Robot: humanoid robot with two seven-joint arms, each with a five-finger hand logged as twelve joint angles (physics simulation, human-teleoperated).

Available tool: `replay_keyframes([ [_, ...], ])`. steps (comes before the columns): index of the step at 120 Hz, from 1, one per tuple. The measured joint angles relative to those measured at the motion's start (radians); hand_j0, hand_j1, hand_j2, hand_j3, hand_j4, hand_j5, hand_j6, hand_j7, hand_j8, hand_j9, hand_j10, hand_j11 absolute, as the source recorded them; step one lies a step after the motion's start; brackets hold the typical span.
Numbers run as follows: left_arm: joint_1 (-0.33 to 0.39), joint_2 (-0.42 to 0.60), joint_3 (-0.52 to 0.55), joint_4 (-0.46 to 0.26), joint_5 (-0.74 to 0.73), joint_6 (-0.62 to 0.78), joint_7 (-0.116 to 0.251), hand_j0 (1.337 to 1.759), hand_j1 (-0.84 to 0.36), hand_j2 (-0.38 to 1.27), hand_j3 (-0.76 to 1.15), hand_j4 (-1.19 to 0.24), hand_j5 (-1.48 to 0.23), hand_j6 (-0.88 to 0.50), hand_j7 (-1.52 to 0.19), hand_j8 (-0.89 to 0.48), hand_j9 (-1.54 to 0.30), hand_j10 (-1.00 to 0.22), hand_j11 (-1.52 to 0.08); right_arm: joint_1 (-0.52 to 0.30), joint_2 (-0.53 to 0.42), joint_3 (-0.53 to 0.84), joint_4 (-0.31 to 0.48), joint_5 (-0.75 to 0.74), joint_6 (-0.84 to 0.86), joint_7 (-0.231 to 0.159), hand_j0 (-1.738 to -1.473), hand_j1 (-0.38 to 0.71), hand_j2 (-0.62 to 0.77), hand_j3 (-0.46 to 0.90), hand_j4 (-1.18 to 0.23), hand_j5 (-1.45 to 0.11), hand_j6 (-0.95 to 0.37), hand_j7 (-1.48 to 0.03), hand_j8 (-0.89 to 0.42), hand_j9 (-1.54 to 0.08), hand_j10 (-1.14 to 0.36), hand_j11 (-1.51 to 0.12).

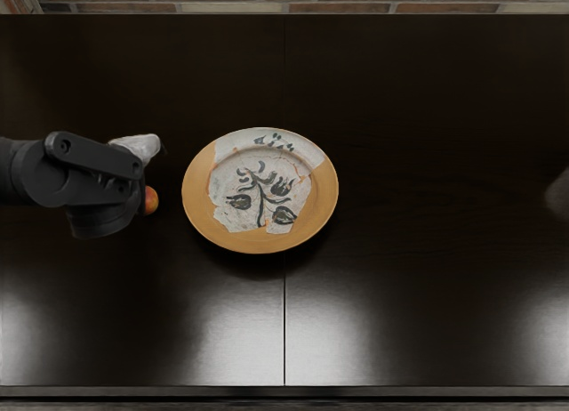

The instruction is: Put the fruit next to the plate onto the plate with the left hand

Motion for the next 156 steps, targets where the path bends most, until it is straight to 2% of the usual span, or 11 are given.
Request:
replay_keyframes([
  [70, 0.050, -0.040, 0.032, -0.001, -0.006, 0.078, -0.002, 1.657, -0.10, 0.06, 0.00, -0.37, -0.49, -0.38, -0.49, -0.38, -0.49, -0.38, -0.49, 0.000, 0.000, 0.000, 0.000, 0.000, 0.000, 0.000, -1.658, -0.31, -0.01, 0.00, -0.03, -0.04, -0.03, -0.04, -0.03, -0.04, -0.03, -0.04],
  [85, 0.057, -0.041, 0.037, -0.001, -0.011, 0.092, -0.003, 1.658, -0.13, 0.11, 0.00, -0.41, -0.53, -0.41, -0.53, -0.41, -0.53, -0.41, -0.53, 0.000, 0.000, 0.000, 0.000, 0.000, 0.000, 0.000, -1.658, -0.31, -0.01, 0.00, -0.03, -0.04, -0.03, -0.04, -0.03, -0.04, -0.03, -0.04],
  [108, 0.066, -0.046, 0.045, 0.000, -0.012, 0.106, -0.005, 1.657, -0.25, 0.12, 0.00, -0.51, -0.67, -0.51, -0.66, -0.51, -0.66, -0.51, -0.66, 0.000, 0.000, 0.000, 0.000, 0.000, 0.000, 0.000, -1.658, -0.31, -0.01, 0.00, -0.03, -0.04, -0.03, -0.04, -0.03, -0.04, -0.03, -0.04],
  [115, 0.070, -0.047, 0.046, 0.001, -0.011, 0.108, -0.005, 1.657, -0.27, 0.13, 0.00, -0.54, -0.70, -0.49, -0.71, -0.51, -0.71, -0.54, -0.71, 0.000, 0.000, 0.000, 0.000, 0.000, 0.000, -0.001, -1.658, -0.31, -0.01, 0.00, -0.03, -0.04, -0.03, -0.04, -0.03, -0.04, -0.03, -0.04],
  [147, 0.074, -0.047, 0.048, 0.007, -0.009, 0.109, -0.006, 1.654, -0.31, 0.46, 0.00, -0.70, -0.94, -0.50, -0.96, -0.52, -0.97, -0.72, -0.97, 0.000, 0.000, 0.000, 0.000, 0.000, 0.000, 0.000, -1.658, -0.31, -0.01, 0.00, -0.03, -0.04, -0.03, -0.04, -0.03, -0.04, -0.03, -0.04],
  [156, 0.080, -0.050, 0.048, 0.014, -0.004, 0.109, -0.004, 1.651, -0.27, 0.30, 0.11, -0.68, -1.00, -0.47, -1.03, -0.49, -1.04, -0.76, -1.04, 0.000, 0.000, 0.000, 0.000, 0.000, 0.000, 0.000, -1.658, -0.31, -0.01, 0.00, -0.03, -0.04, -0.03, -0.04, -0.03, -0.04, -0.03, -0.04],
])
